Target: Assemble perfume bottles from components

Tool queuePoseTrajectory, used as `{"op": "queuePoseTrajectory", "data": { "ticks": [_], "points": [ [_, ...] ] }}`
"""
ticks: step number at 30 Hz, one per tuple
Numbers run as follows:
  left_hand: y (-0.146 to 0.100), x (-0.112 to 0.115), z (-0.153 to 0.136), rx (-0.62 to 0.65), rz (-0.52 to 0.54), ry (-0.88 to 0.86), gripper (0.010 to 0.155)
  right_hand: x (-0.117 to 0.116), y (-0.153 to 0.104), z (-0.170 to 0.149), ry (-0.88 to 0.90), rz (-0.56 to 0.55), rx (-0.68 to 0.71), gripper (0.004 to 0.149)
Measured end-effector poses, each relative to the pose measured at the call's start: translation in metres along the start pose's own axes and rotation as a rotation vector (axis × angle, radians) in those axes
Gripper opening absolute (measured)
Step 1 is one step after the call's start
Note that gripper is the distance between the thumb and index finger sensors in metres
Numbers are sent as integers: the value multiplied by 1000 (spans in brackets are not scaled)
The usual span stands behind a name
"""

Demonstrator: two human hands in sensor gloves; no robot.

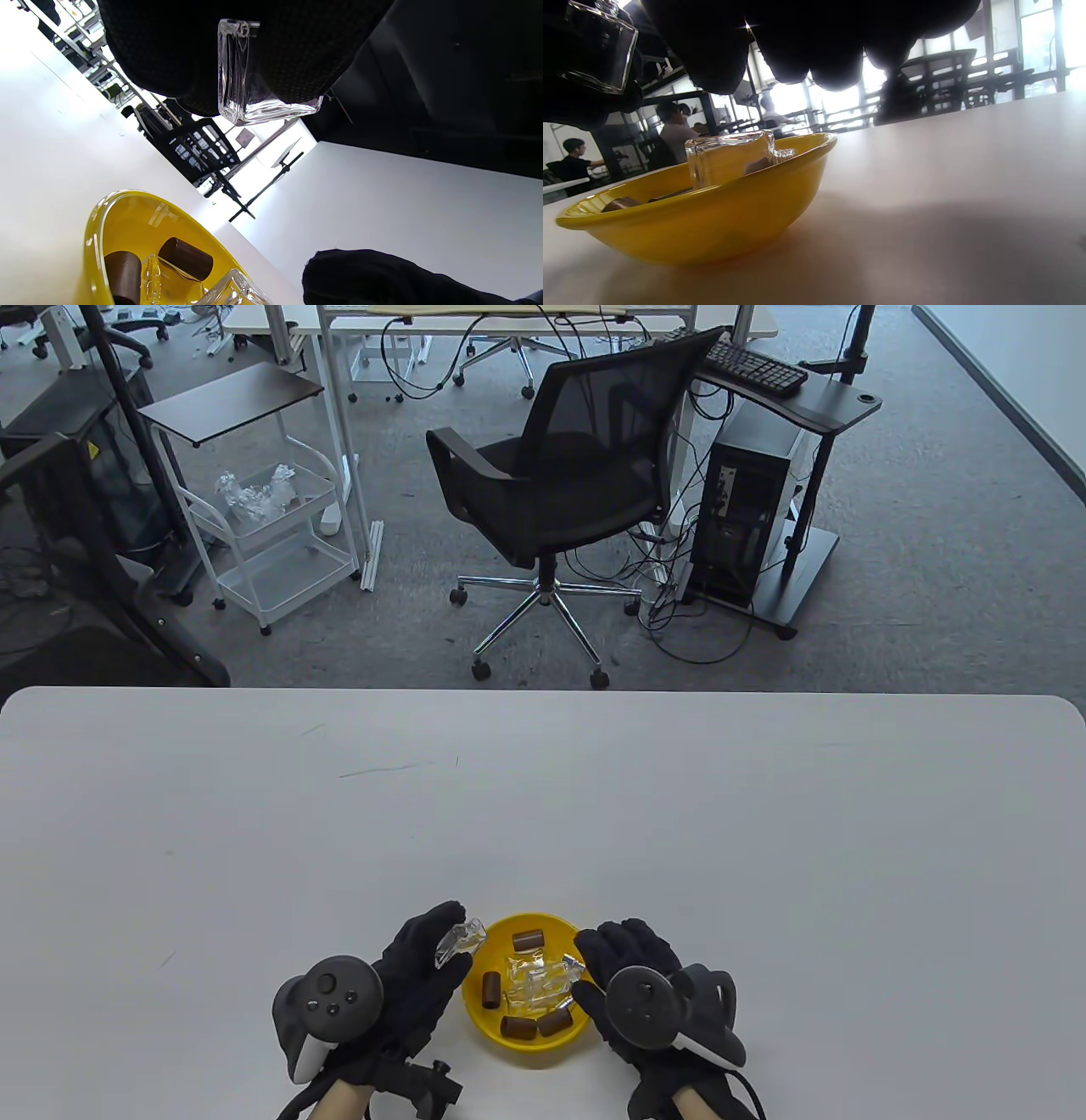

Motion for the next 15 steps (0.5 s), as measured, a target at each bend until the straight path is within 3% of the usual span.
{"op": "queuePoseTrajectory", "data": {
  "ticks": [8,15],
  "points": [
    [-3,-3,-1,-15,10,3,59,-18,15,19,-192,178,29,60],
    [-4,-3,-1,-27,9,37,59,-29,23,24,-273,197,39,52]
  ]
}}
Point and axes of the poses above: the tracker on the back of each hand, its own z axis roughly to the thumb side, its own y axis roughly from the wrist to the fingertips, x = y × z, the point moved 2 cm from there along y, roughly from the wrist to the fingertips, and after that the axes turned 5 degrees about -z, right-handed, at the moved point
